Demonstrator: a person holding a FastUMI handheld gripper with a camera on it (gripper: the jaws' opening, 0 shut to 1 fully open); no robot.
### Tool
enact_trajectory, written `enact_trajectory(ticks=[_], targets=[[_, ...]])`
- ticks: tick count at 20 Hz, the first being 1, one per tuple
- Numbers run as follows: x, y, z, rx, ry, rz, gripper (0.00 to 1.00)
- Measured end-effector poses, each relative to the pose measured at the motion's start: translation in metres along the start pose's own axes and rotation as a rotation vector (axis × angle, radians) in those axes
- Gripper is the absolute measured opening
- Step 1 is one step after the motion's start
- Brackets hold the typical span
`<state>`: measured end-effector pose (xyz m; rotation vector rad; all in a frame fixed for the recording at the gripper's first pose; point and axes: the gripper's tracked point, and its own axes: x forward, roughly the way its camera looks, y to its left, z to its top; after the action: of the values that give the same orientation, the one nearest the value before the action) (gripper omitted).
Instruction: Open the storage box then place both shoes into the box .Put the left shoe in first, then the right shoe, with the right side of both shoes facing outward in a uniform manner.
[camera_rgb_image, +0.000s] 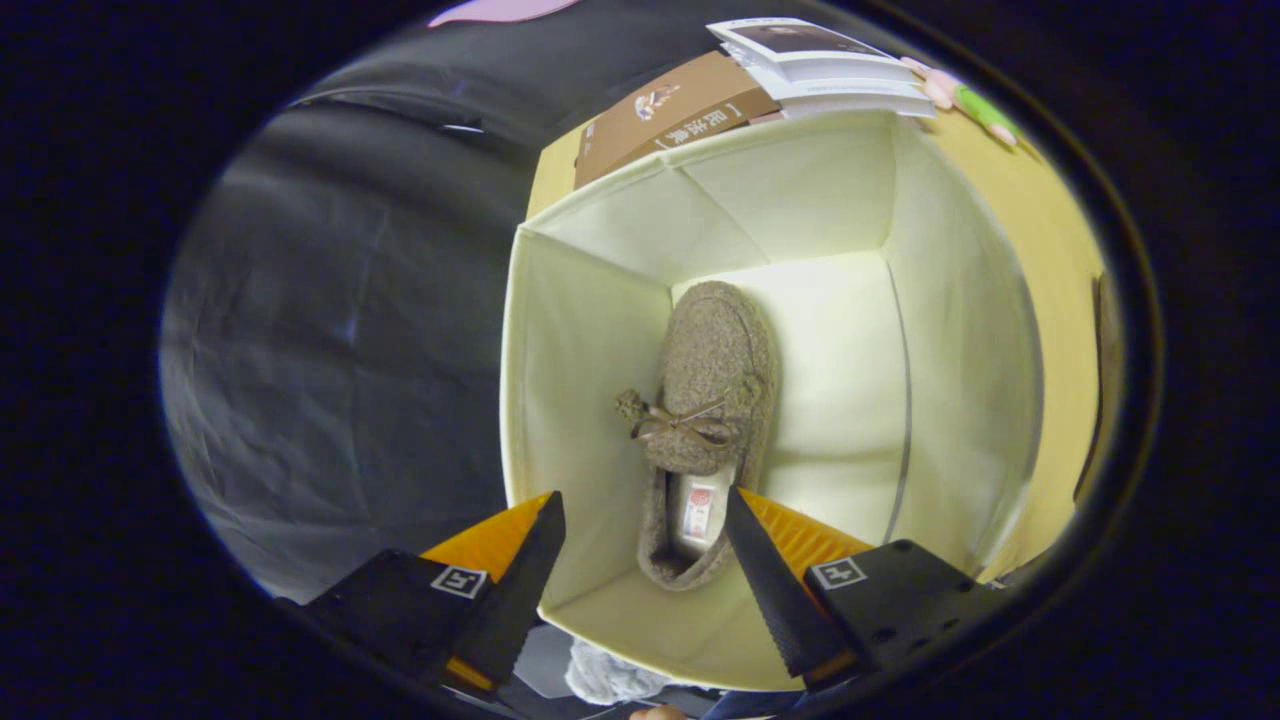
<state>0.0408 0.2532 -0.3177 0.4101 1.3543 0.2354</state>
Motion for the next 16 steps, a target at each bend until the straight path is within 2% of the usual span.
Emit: enact_trajectory(ticks=[6,11,16], targets=[[-0.061,0.011,-0.005,0.004,0.015,0.129,1.0],[-0.12,-0.019,-0.005,-0.037,0.0,0.122,1.0],[-0.183,-0.059,0.003,-0.119,-0.081,0.112,1.0]])
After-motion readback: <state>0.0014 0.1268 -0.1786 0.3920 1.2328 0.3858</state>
